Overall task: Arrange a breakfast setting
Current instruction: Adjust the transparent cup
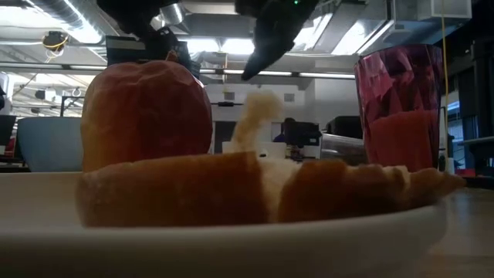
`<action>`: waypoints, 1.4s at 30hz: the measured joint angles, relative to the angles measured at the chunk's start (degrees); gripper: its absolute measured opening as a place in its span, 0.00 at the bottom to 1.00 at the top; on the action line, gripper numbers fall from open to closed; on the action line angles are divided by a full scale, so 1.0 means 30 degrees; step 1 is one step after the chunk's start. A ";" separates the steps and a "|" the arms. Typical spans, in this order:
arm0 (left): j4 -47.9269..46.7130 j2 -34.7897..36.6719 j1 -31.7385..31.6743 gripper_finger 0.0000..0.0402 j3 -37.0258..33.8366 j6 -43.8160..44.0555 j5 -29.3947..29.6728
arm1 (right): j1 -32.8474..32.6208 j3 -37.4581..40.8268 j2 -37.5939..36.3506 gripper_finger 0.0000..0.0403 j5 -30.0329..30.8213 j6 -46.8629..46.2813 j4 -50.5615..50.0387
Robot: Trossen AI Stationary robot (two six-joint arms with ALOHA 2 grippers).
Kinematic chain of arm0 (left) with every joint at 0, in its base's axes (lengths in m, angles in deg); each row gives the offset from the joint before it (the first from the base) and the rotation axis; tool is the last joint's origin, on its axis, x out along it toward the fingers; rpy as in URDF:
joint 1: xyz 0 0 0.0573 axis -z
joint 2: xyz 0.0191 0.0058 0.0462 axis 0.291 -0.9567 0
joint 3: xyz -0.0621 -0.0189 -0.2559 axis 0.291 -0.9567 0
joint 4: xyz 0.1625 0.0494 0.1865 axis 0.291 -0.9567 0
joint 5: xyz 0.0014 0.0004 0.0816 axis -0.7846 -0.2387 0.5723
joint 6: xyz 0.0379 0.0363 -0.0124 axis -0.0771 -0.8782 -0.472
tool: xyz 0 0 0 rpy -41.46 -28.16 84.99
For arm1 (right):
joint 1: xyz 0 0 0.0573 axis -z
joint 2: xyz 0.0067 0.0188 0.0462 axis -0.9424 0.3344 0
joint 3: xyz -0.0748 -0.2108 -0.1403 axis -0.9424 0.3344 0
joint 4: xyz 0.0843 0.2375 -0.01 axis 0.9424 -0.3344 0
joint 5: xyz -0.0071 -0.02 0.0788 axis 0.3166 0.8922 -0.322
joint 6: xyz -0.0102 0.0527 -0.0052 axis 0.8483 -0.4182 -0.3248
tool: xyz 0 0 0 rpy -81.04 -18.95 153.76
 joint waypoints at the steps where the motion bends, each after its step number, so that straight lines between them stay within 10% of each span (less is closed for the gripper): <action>1: 0.0148 -0.0033 0.0000 0.97 0.0000 0.0026 -0.0298 | 0.0264 -0.0277 -0.0288 0.05 0.0045 0.0136 -0.0711; 15: 0.3212 -0.0179 0.0168 0.97 0.0000 0.4564 -0.0764 | 0.2960 -0.2823 -0.2465 0.46 -0.1521 0.3760 -0.8814; 24: 0.4563 -0.0164 0.0182 0.97 0.0000 0.5047 -0.0796 | 0.3607 -0.2645 -0.2439 0.52 -0.0148 0.4014 -1.0095; 34: 0.4556 -0.0164 0.0182 0.97 0.0000 0.5040 -0.0803 | 0.5680 0.0183 -0.2439 0.95 -0.1192 0.1569 -1.2191; 42: 0.4534 -0.0164 0.0182 0.97 0.0000 0.5040 -0.0817 | 0.5760 0.4507 -0.2425 0.95 -0.4216 0.0810 -1.1346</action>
